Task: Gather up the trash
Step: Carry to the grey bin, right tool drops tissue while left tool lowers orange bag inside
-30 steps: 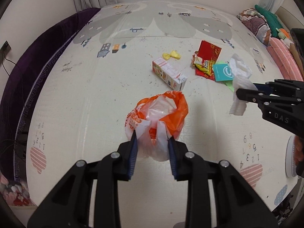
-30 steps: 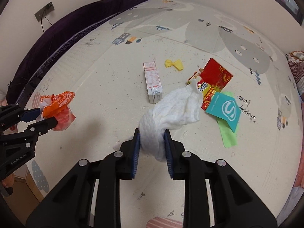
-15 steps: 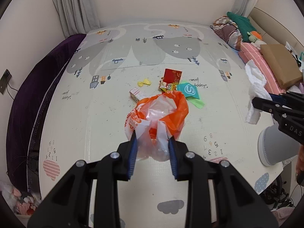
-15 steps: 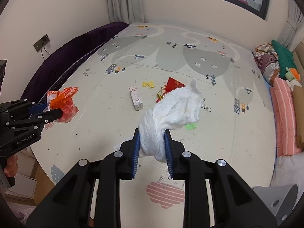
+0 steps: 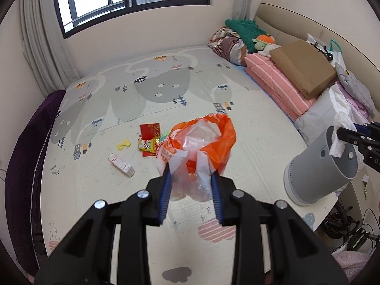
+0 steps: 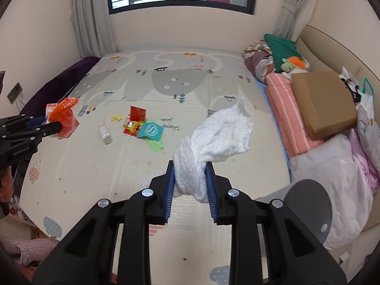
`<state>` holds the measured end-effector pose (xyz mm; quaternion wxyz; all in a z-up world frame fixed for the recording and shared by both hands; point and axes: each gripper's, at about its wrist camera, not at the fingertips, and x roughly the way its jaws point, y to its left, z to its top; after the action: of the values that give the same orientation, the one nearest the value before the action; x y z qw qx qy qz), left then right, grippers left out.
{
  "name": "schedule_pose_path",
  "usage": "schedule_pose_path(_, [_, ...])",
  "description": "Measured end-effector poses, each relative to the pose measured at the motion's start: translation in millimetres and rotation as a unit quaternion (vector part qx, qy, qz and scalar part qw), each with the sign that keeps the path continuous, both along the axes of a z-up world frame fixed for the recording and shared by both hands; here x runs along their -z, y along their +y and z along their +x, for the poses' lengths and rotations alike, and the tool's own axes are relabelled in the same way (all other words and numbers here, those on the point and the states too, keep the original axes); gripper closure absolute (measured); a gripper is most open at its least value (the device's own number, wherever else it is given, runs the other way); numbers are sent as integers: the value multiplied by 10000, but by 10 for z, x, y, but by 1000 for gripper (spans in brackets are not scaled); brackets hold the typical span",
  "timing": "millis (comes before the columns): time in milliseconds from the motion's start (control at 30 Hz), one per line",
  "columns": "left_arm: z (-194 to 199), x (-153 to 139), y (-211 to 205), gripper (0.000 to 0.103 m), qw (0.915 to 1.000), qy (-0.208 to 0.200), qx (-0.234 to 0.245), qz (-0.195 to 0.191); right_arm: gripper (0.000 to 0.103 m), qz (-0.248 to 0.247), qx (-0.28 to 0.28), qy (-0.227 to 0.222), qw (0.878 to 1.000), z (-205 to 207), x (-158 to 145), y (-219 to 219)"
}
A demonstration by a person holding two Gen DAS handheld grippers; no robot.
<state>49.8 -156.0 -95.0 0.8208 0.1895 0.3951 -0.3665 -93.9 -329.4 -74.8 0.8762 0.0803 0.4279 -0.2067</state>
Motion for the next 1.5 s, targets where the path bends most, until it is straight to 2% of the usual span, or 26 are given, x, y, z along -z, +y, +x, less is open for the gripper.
schedule_pose_path(133, [-480,-45,-637,72,9993,175,318,-57,79,13,459,14,9989,-690,-30,-598])
schedule_pose_path(333, [-1299,13,-1636,72,9931,328,1125,-102,79,88,911,165,9957,-1551,54,-1327])
schedule_pose_path(467, [-1767,80,-2176,72,9861,418,1606,-90,79,116,921,237,9954,-1880,111,-1615])
schedule_pose_path(600, [-2081,123,-2541,70,9799,538,1921,-54,79,231,907,205,9954,-2072,114,-1816])
schedule_pose_path(833, [-2299,127,-2851,68,9765,479,2098,76,75,345,905,106,9952,-2192,133,-2107])
schedule_pose_path(900, [-2334,132,-2907,68,9757,476,2138,106,67,384,899,82,9952,-2216,136,-2157])
schedule_pose_path(967, [-2362,146,-2966,66,9751,462,2163,154,47,352,892,45,9954,-2235,126,-2171])
schedule_pose_path(1033, [-2383,152,-3010,63,9743,482,2191,175,41,314,872,6,9957,-2249,111,-2189])
schedule_pose_path(1200, [-2426,163,-3060,52,9728,500,2253,220,40,337,931,-37,9951,-2313,107,-2238])
schedule_pose_path(1267, [-2444,161,-3077,43,9725,505,2262,214,40,339,987,-40,9945,-2357,105,-2269])
schedule_pose_path(1333, [-2453,151,-3079,28,9729,512,2248,183,40,336,1034,-45,9941,-2395,98,-2289])
schedule_pose_path(1500, [-2470,152,-3080,25,9738,519,2204,203,36,315,1142,-92,9929,-2458,74,-2309])
